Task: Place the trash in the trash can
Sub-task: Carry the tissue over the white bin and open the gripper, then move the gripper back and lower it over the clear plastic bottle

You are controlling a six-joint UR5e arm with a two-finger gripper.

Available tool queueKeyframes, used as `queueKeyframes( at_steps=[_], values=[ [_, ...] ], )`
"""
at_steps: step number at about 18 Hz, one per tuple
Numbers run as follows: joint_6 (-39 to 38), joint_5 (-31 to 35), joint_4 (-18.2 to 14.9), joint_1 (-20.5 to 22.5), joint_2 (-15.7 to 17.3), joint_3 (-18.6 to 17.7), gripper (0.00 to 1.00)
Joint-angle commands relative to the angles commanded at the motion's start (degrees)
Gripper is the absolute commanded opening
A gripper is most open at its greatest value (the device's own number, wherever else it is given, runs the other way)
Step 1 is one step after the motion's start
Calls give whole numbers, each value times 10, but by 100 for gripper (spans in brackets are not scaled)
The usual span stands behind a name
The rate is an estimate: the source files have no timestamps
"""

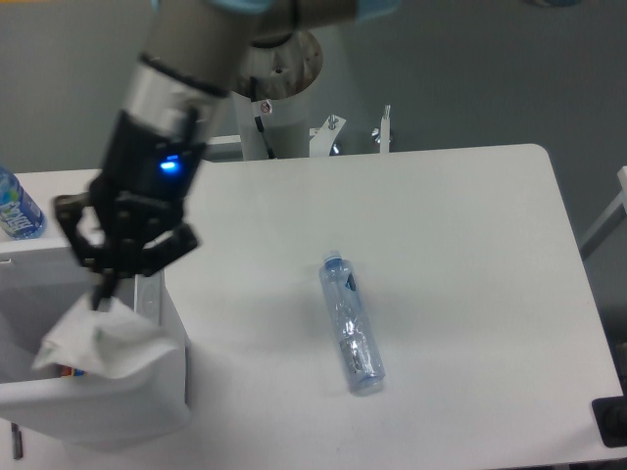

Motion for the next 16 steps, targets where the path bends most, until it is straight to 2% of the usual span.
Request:
queueKeyframes(
  at_steps=[1,3,4,7,12,14,16],
  values=[
    [3,0,0,-1,1,-2,32],
    [16,0,-2,-2,4,-4,84],
    [25,1,-3,-2,10,-4,100],
    [47,1,-3,-2,19,-11,100],
    [68,3,-4,13,18,-13,100],
    [68,41,-5,28,18,-18,100],
    [69,105,-5,37,17,-24,100]
  ],
)
